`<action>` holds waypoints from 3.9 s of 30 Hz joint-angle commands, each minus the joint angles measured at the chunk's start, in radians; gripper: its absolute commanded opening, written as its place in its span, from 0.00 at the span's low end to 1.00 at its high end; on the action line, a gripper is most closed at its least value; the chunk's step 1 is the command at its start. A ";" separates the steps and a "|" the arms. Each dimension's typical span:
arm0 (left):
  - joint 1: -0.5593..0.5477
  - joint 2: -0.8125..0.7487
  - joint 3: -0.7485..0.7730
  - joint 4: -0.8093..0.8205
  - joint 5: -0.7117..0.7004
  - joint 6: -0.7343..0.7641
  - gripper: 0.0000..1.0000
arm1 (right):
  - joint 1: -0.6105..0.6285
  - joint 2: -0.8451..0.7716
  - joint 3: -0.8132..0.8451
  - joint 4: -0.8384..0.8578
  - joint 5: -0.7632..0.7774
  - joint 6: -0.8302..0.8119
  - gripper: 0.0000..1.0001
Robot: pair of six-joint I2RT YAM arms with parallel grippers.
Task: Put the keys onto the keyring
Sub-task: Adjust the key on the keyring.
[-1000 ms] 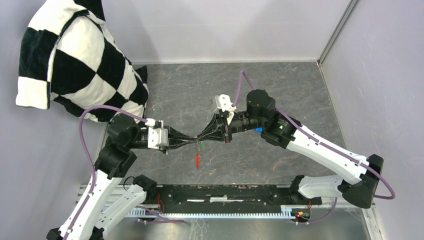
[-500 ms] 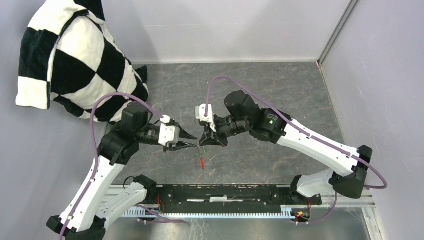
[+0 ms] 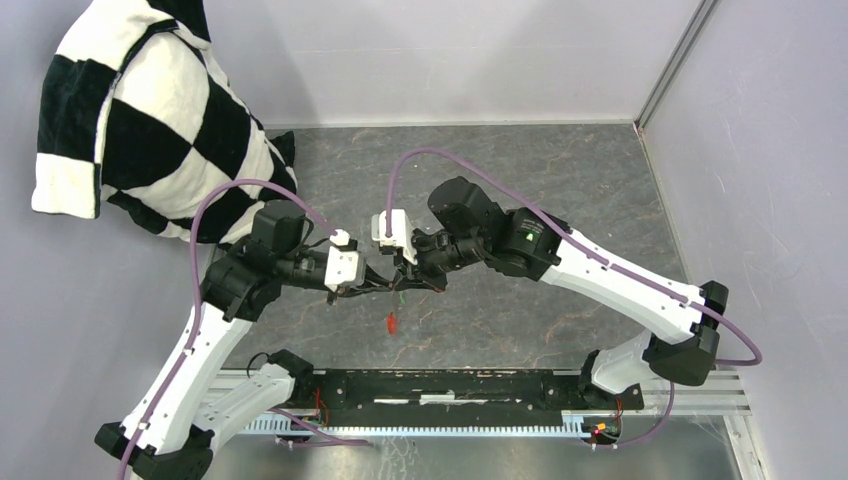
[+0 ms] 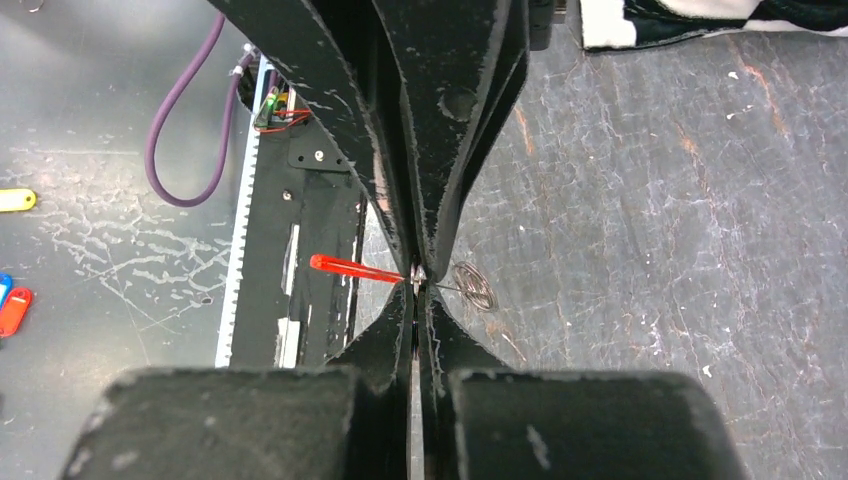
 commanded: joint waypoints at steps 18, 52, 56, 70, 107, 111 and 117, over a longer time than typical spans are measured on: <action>-0.002 -0.125 -0.091 0.344 -0.036 -0.256 0.02 | -0.053 -0.178 -0.155 0.286 0.117 0.174 0.64; -0.002 -0.216 -0.175 0.645 -0.019 -0.464 0.02 | -0.134 -0.314 -0.429 0.729 -0.093 0.458 0.48; -0.002 -0.214 -0.169 0.639 -0.015 -0.452 0.02 | -0.142 -0.309 -0.430 0.739 -0.120 0.469 0.16; -0.002 -0.215 -0.170 0.651 -0.014 -0.441 0.02 | -0.151 -0.340 -0.479 0.698 -0.124 0.466 0.00; -0.002 -0.204 -0.164 0.655 0.028 -0.458 0.02 | -0.165 -0.318 -0.391 0.664 -0.217 0.316 0.67; -0.002 -0.199 -0.160 0.656 0.028 -0.460 0.02 | -0.161 -0.285 -0.383 0.697 -0.251 0.321 0.66; -0.003 -0.199 -0.163 0.651 0.027 -0.455 0.02 | -0.159 -0.252 -0.382 0.755 -0.292 0.345 0.49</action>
